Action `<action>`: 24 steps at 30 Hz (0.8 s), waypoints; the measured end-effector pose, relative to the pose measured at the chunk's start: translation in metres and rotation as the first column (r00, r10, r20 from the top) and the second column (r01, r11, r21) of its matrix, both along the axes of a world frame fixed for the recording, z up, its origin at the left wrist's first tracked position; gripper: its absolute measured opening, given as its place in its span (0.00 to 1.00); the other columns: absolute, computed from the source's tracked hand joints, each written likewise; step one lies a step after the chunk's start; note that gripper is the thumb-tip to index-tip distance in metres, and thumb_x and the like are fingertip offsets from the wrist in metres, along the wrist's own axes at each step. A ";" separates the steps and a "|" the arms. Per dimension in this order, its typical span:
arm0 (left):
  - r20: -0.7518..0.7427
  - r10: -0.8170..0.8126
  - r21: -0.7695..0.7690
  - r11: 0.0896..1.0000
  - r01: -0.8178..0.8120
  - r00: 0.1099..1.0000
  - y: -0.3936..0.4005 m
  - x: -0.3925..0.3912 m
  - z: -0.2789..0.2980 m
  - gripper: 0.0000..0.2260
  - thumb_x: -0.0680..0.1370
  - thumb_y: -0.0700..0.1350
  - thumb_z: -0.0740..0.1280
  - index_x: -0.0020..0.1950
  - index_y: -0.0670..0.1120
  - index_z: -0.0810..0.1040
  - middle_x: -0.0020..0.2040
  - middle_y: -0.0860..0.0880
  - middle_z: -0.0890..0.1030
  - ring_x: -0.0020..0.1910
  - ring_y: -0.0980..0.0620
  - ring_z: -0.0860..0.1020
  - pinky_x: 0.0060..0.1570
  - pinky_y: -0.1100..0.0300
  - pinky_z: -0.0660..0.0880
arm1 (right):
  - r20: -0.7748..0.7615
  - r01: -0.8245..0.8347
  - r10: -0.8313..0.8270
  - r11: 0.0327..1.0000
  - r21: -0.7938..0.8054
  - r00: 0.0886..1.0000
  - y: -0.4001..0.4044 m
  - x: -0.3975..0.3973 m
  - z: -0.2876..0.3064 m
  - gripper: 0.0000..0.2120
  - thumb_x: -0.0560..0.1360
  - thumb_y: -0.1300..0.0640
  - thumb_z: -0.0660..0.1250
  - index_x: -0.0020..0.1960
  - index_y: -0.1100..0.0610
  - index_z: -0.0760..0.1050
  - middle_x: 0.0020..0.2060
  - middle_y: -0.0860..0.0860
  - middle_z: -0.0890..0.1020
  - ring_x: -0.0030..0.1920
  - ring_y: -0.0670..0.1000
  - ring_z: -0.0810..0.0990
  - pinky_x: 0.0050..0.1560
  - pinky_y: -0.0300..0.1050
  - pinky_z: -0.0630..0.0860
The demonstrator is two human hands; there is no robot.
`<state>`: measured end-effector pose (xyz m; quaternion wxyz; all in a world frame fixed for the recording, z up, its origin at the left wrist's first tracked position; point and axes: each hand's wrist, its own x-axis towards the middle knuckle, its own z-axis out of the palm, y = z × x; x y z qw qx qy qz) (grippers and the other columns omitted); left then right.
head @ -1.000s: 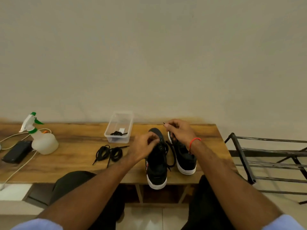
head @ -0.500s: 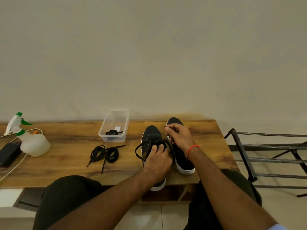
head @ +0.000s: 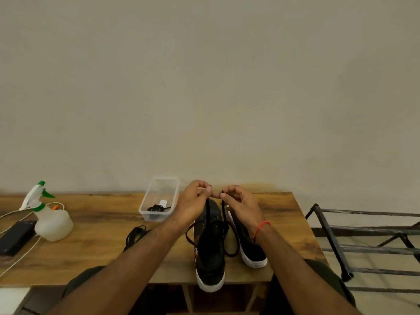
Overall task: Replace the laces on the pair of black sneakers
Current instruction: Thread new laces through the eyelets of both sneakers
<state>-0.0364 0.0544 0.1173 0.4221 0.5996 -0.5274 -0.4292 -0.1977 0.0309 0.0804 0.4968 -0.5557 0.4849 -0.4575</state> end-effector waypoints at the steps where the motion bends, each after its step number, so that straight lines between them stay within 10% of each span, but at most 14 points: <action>1: 0.005 0.005 -0.052 0.999 -0.005 1.000 -0.005 0.002 0.014 0.04 0.84 0.47 0.63 0.56 0.50 0.76 0.46 0.56 0.87 0.53 0.60 0.80 0.50 0.66 0.72 | 0.021 0.031 -0.030 0.999 -0.032 0.999 -0.002 0.003 0.017 0.01 0.77 0.58 0.72 0.47 0.54 0.80 0.43 0.48 0.85 0.47 0.47 0.82 0.47 0.42 0.79; 11: -0.136 0.020 -0.549 0.831 -0.092 0.991 -0.032 0.018 0.223 0.02 0.77 0.44 0.74 0.48 0.49 0.84 0.44 0.54 0.85 0.44 0.64 0.81 0.48 0.68 0.75 | 0.042 0.072 -0.059 0.880 -0.470 0.997 -0.025 0.029 0.258 0.05 0.75 0.60 0.74 0.50 0.60 0.84 0.39 0.48 0.85 0.36 0.36 0.80 0.39 0.28 0.73; 24: -0.083 0.062 -0.611 0.785 -0.100 0.995 -0.014 0.018 0.347 0.08 0.76 0.47 0.76 0.54 0.47 0.86 0.45 0.54 0.85 0.44 0.60 0.79 0.37 0.73 0.71 | -0.111 0.035 -0.148 0.741 -0.671 0.983 -0.021 0.015 0.383 0.06 0.74 0.54 0.75 0.50 0.55 0.85 0.41 0.45 0.86 0.42 0.40 0.83 0.46 0.33 0.74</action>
